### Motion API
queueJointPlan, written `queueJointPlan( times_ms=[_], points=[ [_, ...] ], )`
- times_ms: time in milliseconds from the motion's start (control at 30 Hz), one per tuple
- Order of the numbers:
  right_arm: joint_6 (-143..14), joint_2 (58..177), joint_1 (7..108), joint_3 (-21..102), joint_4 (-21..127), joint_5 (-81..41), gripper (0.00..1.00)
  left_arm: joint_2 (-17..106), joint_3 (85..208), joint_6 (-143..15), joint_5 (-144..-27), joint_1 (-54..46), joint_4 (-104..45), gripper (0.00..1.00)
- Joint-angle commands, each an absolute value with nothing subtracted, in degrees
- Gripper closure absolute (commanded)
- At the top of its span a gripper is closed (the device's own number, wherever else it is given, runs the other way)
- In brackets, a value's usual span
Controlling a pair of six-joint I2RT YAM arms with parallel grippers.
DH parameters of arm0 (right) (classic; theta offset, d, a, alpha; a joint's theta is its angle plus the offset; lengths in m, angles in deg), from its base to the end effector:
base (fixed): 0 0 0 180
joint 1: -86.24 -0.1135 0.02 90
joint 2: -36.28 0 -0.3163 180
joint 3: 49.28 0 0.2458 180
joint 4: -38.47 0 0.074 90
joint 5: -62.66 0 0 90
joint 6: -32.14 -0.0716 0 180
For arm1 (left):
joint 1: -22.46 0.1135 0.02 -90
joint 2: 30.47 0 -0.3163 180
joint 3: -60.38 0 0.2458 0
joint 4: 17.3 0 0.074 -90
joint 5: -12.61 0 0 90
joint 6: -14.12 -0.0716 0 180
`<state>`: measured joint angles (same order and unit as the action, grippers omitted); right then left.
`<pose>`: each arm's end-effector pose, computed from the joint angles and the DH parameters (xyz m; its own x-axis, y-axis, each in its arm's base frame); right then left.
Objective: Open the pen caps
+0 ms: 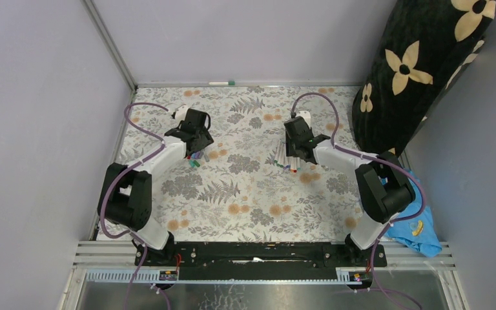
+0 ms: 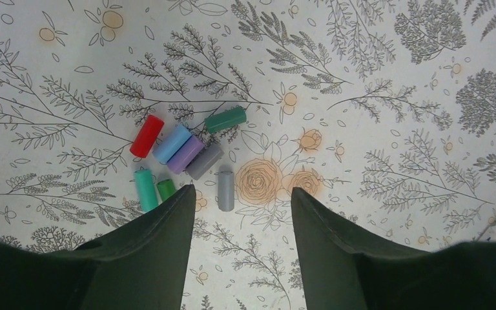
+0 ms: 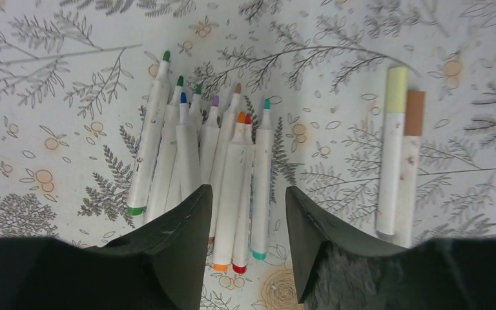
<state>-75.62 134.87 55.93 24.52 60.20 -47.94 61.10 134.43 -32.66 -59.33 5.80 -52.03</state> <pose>0.3472 0.1738 0.2209 -0.6769 -0.0650 -0.7332 -0.0598 0.9977 -0.0332 0.3417 -0.0791 0.2434 -0.6141 -0.4958 -0.6140 -0.4526 0.8586 -0.2406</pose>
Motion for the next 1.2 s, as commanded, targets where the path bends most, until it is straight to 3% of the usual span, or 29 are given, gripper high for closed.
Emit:
queueJointPlan(
  times_ms=[0,367,1167],
  points=[
    [-75.8,129.6,57.7,27.1,62.7,-52.9,0.48,58.6,135.7,-31.5,-60.2,5.8,-51.2,0.37],
    [-76.1,130.1,66.9,24.3,65.0,-48.8,0.48,55.5,135.4,-31.0,-63.6,4.8,-49.5,0.37],
    [-76.5,137.3,70.8,21.6,62.5,-42.3,0.52,54.5,135.2,-30.4,-64.2,4.5,-48.6,0.37]
  ],
)
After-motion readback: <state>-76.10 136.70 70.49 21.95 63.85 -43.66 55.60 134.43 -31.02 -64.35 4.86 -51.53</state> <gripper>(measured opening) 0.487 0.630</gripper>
